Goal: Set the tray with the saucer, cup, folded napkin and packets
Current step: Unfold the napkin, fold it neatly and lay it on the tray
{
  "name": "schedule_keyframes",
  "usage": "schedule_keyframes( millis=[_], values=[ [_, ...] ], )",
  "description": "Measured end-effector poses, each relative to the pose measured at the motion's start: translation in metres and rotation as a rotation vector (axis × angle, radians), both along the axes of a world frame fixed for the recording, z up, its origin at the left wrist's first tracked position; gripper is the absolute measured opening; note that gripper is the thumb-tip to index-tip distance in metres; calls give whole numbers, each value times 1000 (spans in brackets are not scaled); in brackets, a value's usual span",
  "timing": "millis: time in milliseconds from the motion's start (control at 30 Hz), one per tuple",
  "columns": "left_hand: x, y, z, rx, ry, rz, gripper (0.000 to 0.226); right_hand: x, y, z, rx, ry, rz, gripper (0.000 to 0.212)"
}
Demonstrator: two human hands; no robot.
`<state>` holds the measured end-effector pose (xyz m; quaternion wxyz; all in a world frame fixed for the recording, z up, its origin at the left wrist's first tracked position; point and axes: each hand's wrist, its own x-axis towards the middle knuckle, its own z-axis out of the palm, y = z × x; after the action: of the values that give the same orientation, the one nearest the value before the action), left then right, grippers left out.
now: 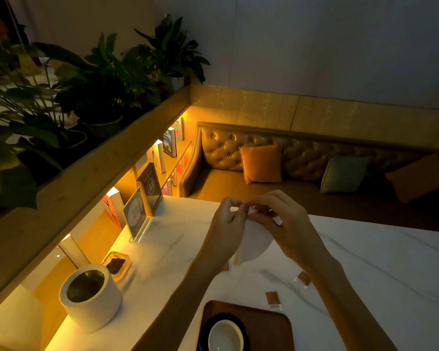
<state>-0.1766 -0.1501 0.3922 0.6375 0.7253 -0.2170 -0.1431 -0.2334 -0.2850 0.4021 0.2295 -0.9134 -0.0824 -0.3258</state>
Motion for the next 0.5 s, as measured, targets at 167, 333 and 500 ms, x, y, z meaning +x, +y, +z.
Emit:
schedule_keyframes(
  millis=[167, 333, 500],
  values=[
    [1, 1, -1, 12, -12, -21, 16, 0, -5, -2, -61, 47, -36, 31],
    [4, 2, -9, 49, -114, -70, 4, -3, -13, 3, -141, 60, -11, 39],
    [6, 4, -9, 83, -168, -119, 9, -6, -13, 12, -157, 35, 13, 40]
  ],
)
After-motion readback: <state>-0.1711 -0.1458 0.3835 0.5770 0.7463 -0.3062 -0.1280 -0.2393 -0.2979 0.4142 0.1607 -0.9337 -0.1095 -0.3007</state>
